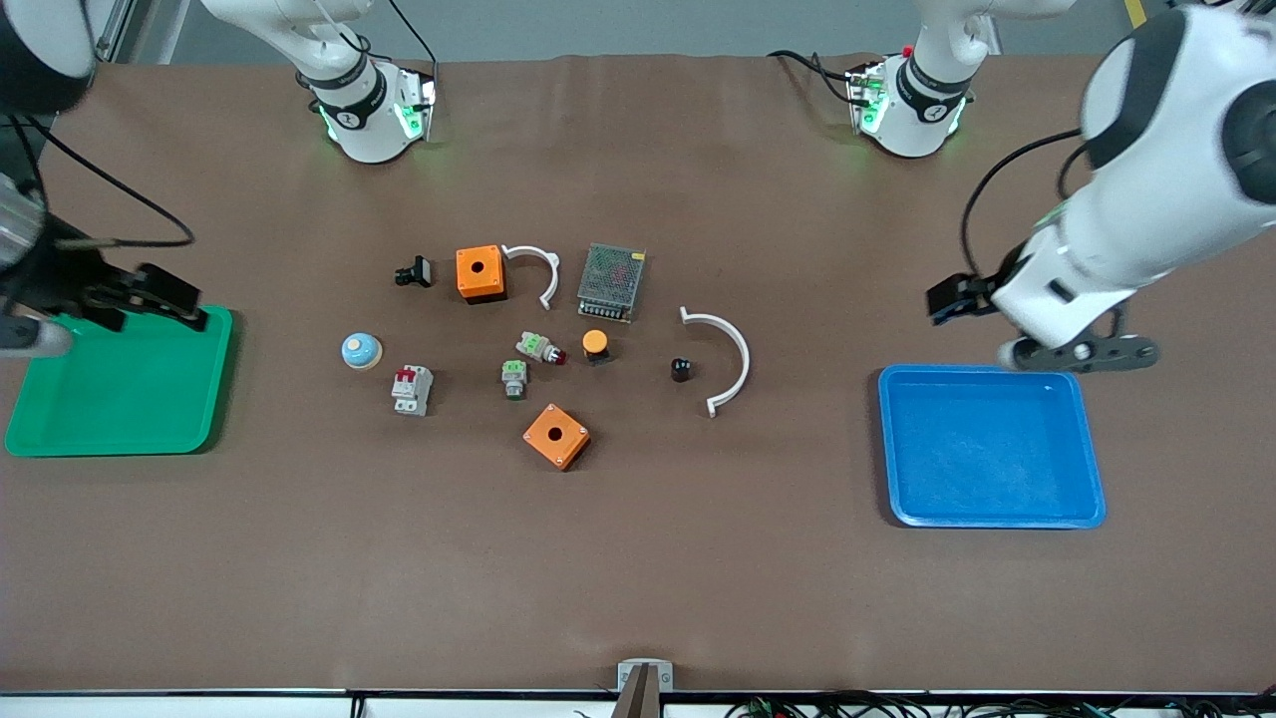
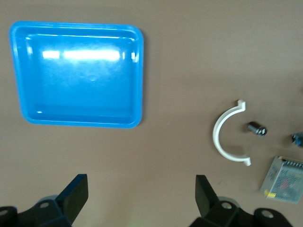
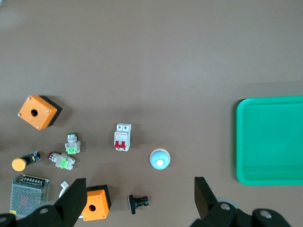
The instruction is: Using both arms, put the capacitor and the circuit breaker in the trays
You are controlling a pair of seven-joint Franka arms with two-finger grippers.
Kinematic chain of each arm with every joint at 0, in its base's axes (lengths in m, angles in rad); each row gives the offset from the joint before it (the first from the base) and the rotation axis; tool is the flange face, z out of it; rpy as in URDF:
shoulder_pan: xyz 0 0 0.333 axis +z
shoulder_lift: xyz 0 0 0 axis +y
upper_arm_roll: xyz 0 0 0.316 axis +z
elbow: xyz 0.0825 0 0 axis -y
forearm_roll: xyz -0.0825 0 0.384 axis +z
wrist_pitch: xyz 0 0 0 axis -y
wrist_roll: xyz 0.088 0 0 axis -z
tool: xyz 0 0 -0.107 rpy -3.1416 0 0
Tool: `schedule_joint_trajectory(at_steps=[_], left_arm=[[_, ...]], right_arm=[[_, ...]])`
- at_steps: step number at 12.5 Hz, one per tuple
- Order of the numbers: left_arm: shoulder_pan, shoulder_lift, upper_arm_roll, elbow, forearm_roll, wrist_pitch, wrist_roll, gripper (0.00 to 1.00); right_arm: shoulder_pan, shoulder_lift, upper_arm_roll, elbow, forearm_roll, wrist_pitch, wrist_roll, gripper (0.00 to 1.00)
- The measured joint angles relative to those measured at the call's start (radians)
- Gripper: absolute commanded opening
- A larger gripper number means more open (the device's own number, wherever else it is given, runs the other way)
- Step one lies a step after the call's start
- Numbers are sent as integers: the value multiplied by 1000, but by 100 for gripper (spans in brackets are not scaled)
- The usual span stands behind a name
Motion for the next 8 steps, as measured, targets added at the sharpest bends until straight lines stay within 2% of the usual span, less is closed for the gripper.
schedule_joint_trajectory(at_steps=[2,5,8], left_arm=[[-83,56,-3,1,21,61,-141,100],[-165,145,-7,0,24,154,-297,100],[-238,242,-9,-35,24,309,-446,97]], right_arm=[[19,50,1,-2,0,-6,-5,100],[101,144,2,-16,0,11,6,100],[128,202,1,-126,0,187,14,100]])
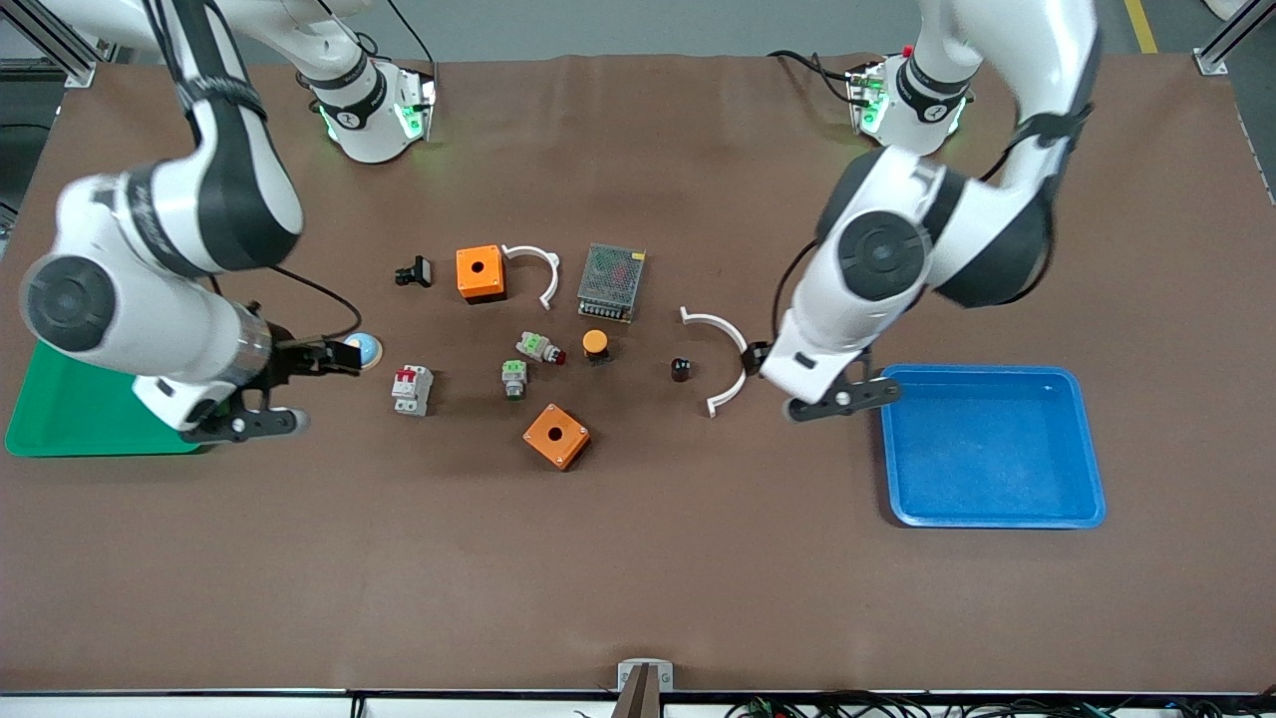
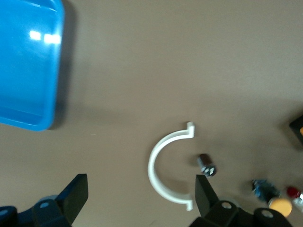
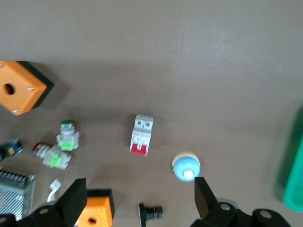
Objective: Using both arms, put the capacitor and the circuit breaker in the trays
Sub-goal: 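Lower the left gripper over the capacitor while the right gripper lowers over the breaker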
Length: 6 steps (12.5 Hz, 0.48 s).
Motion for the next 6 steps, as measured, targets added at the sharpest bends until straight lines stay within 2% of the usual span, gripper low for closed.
schedule_joint_trajectory(at_steps=[4,6], left_arm=[[-96,128,-2,-55,0,230,-245,84],[-130,186,-2,-57,0,313,-337,75]], right_arm=[[0,9,-6,-244,0,282,1,100],[1,9,-5,-320,1,374,24,100]])
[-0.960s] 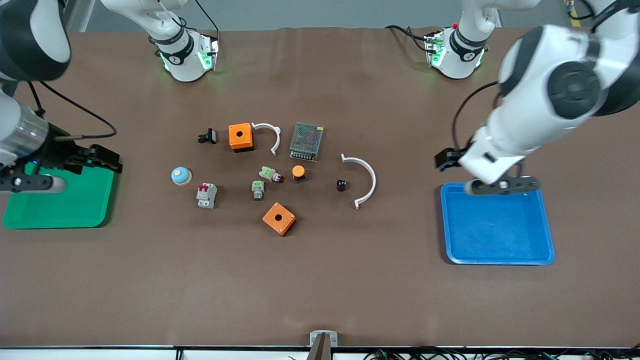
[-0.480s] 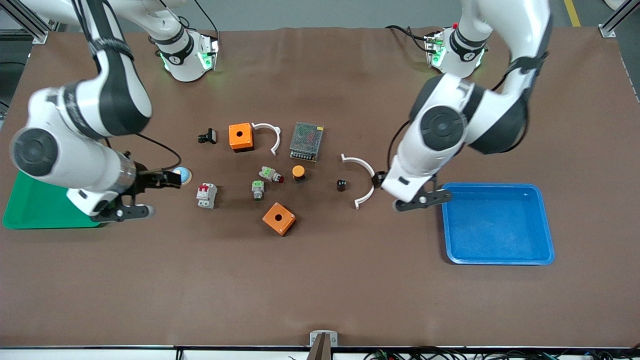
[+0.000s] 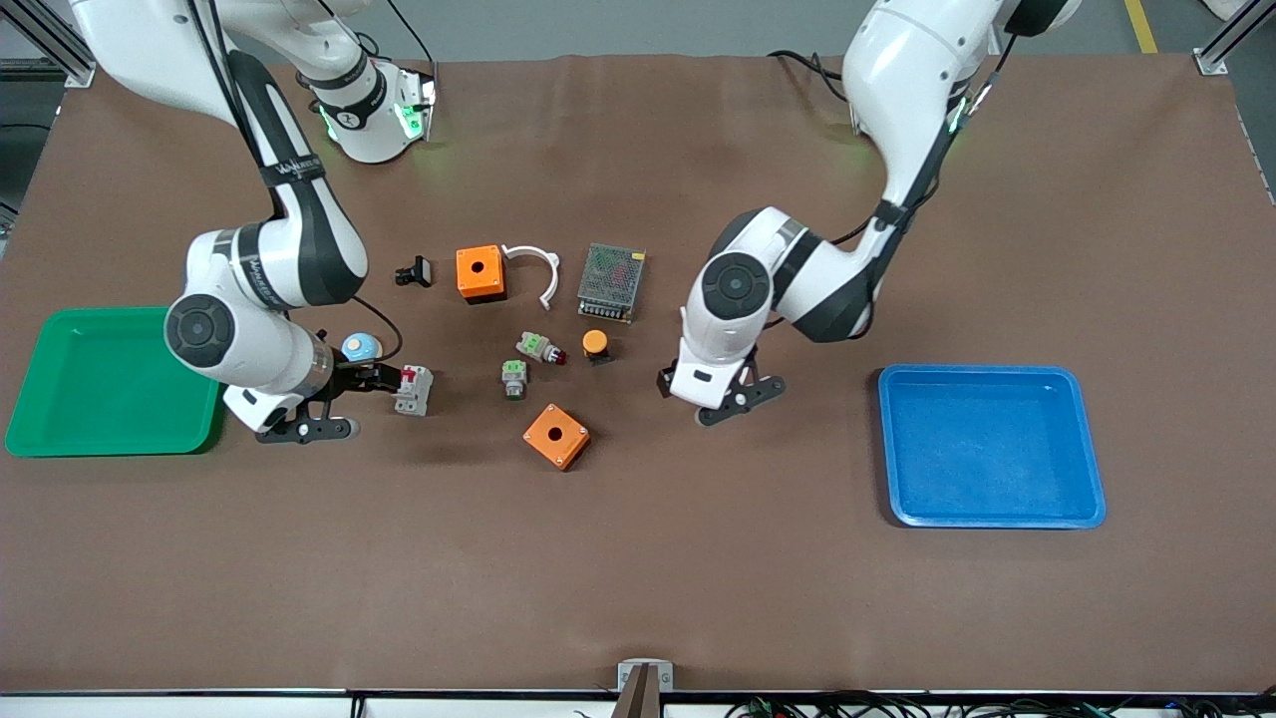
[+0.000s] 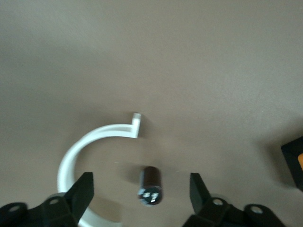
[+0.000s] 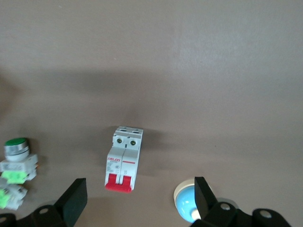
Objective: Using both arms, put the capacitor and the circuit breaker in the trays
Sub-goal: 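Lower the left gripper over the capacitor while the right gripper lowers over the breaker, then close the left gripper on the capacitor while the right gripper grips the breaker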
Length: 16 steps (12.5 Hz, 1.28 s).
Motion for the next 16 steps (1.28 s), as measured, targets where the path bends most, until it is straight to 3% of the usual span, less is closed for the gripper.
schedule_joint_trajectory(at_steps=[6,11,13,16], left_arm=[[-45,79,0,-2,0,43,-65,68],[-46,93,0,-3,0,43,-65,50],[-46,93,0,-5,0,43,-65,43],[-47,93,0,-12,0,43,-65,39]], right_arm=[[75,3,4,-104,0,160,114,100],[75,45,-1,-145,0,244,115,98],[75,50,-1,-145,0,246,115,89],[75,51,-1,-146,0,246,115,59]])
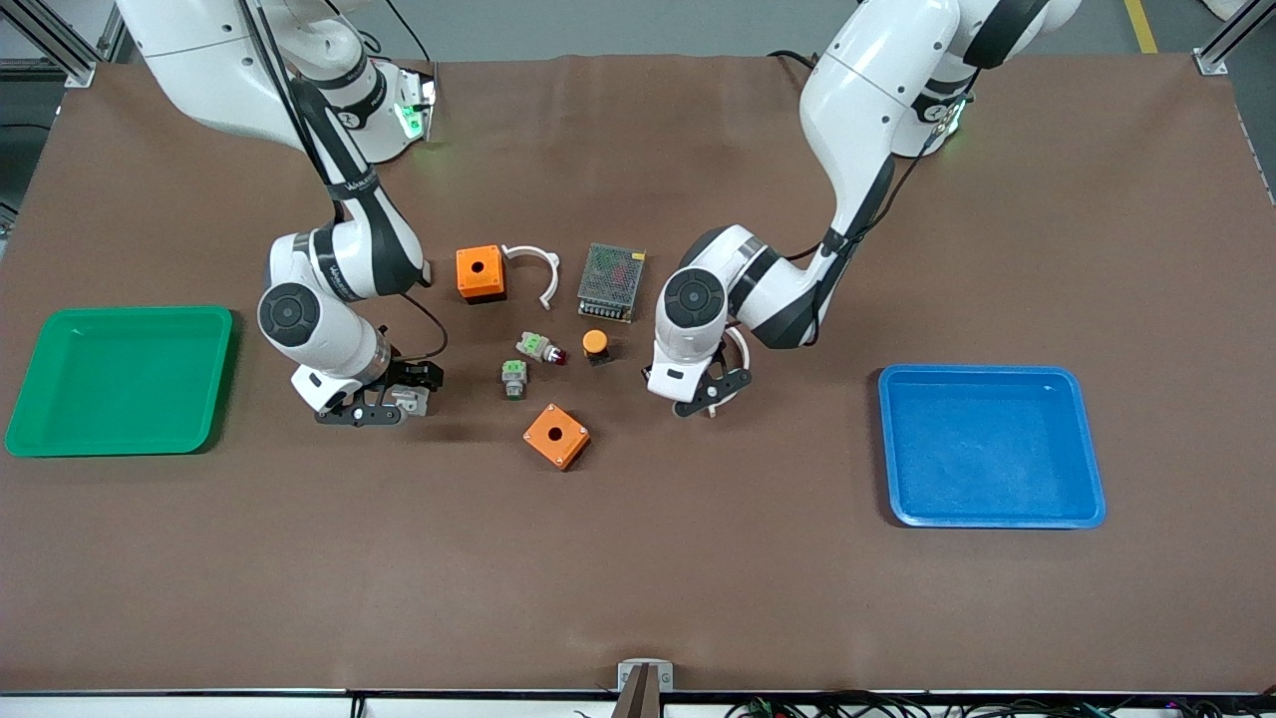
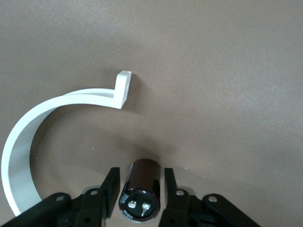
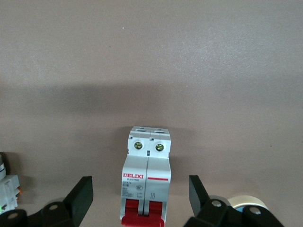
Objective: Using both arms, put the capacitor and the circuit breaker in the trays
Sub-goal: 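Close the left gripper on the capacitor while the right gripper grips the breaker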
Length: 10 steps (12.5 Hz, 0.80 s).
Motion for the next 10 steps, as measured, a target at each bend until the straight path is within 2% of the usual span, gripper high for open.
schedule_joint_trajectory(at_steps=[2,4,5,6,10], left_arm=[[-1,0,0,-1,0,0,0,38],[-3,0,0,-1,0,0,0,24],[-4,0,0,-1,0,0,0,10],[-4,0,0,-1,0,0,0,2],[0,-7,2,7,0,0,0,0]], right_arm=[[0,0,0,0,0,0,0,38],[0,0,-1,0,0,0,0,26],[0,0,-1,0,0,0,2,24],[0,0,-2,0,0,0,2,23],[-6,0,-8,3,0,-1,4,23]])
